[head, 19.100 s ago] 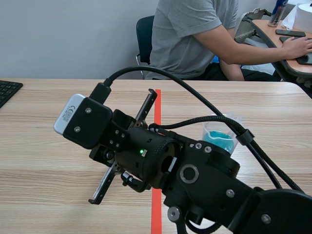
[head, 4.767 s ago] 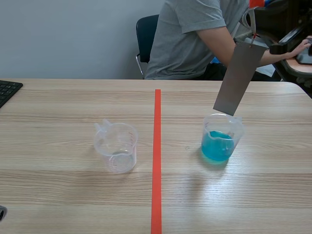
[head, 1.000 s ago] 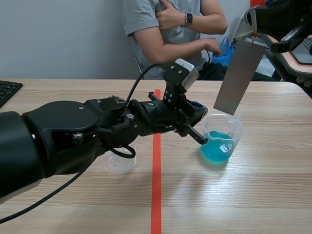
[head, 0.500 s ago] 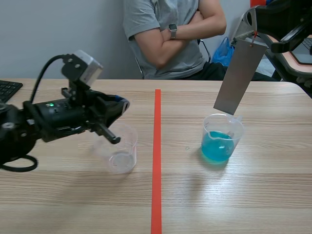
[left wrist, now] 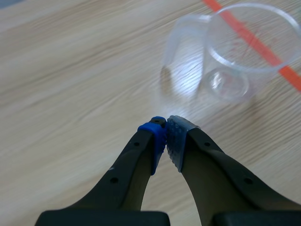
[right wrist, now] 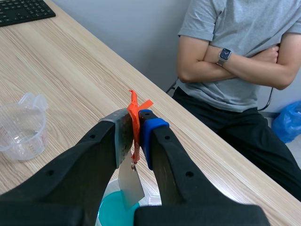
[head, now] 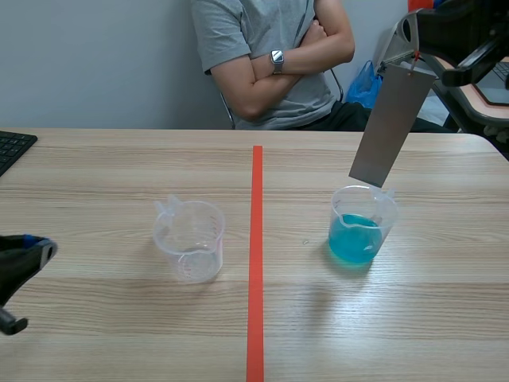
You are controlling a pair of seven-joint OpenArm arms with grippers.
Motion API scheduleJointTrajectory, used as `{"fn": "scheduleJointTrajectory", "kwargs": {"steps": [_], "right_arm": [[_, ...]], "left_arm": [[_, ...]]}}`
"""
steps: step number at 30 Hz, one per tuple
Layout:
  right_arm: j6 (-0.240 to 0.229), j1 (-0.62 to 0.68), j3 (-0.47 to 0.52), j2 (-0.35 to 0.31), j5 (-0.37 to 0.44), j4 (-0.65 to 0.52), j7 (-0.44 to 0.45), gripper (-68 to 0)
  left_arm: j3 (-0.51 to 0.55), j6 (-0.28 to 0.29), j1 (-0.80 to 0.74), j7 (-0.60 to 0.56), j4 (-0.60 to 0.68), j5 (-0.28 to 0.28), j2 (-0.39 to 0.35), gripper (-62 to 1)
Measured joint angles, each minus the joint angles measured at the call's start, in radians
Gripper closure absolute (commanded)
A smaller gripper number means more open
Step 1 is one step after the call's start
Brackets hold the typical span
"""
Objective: Do the redox reaction experiment.
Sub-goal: 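Lower the plate into the blue solution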
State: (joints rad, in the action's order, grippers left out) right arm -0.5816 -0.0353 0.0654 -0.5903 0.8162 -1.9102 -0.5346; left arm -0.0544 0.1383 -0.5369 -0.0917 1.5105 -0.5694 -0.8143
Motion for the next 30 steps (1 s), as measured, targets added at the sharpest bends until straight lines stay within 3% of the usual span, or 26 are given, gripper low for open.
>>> {"fn": "scheduleJointTrajectory", "kwargs": {"steps": [8,12,21,30], "right_arm": [[0.0,0.0,0.0,0.0,0.0,0.0,0.0,-1.5],[0.0,0.0,0.0,0.0,-0.002,0.006,0.002,-1.5],[0.0,0.0,-0.053,0.0,-0.038,0.074,0.037,-1.5],[0.0,0.002,-0.096,0.0,-0.086,0.138,0.097,-1.5]], "left_arm": [[0.201,-0.036,-0.269,-0.051,-0.004,0.0,0.1,-4.2],[0.208,-0.076,-0.315,-0.051,-0.004,0.016,0.147,-4.2],[0.207,-0.085,-0.335,-0.027,-0.006,0.015,0.23,-4.2],[0.203,-0.085,-0.333,-0.025,-0.007,0.015,0.241,-4.2]]}}
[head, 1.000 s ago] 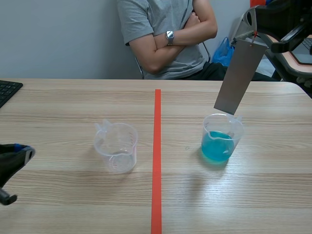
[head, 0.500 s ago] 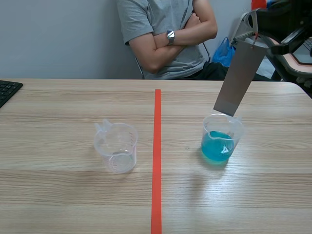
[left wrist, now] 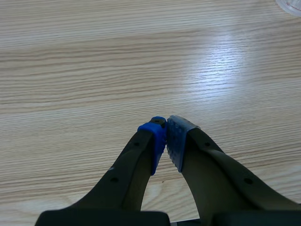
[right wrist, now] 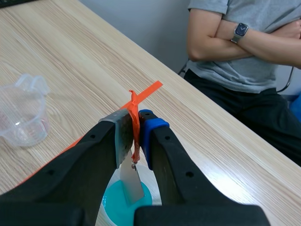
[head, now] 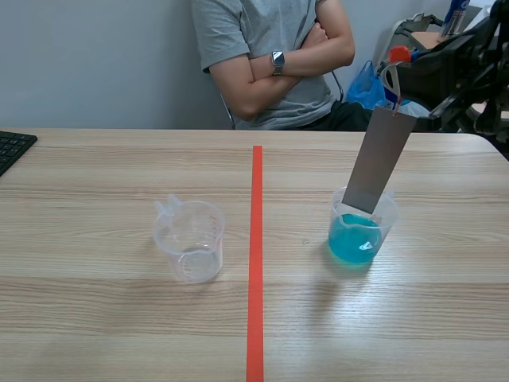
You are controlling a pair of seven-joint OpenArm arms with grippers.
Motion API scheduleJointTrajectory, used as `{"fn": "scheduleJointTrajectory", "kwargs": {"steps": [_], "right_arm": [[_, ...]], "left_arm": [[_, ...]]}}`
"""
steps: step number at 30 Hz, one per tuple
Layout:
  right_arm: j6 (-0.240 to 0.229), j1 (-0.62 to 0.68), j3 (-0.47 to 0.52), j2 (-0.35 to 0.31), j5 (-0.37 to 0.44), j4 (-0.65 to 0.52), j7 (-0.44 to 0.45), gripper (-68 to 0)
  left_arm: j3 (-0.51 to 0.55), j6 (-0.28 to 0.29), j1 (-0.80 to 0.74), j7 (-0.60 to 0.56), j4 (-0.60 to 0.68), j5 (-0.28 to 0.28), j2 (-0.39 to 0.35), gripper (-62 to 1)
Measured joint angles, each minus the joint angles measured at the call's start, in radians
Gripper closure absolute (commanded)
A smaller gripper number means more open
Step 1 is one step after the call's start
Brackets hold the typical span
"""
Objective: Do the redox reaction experiment.
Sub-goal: 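Lower the plate into the blue solution, then hold the plate still in the solution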
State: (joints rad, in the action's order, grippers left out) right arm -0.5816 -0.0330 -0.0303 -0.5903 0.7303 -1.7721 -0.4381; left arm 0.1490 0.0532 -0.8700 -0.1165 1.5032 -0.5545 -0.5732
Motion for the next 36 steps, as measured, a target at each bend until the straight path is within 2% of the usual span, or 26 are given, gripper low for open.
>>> {"fn": "scheduleJointTrajectory", "kwargs": {"steps": [22,30,36], "right_arm": [[0.008,0.0,-0.15,0.0,-0.235,0.253,0.302,-1.5],[0.013,-0.003,-0.162,0.01,-0.297,0.297,0.347,-1.5],[0.013,-0.003,-0.162,0.019,-0.297,0.297,0.348,-1.5]], "left_arm": [[0.0,0.0,0.0,0.0,0.0,0.0,0.0,-4.2],[0.0,0.0,0.0,0.0,0.0,0.0,0.0,-4.2],[0.0,0.0,0.0,0.0,0.0,0.0,0.0,-4.2]]}}
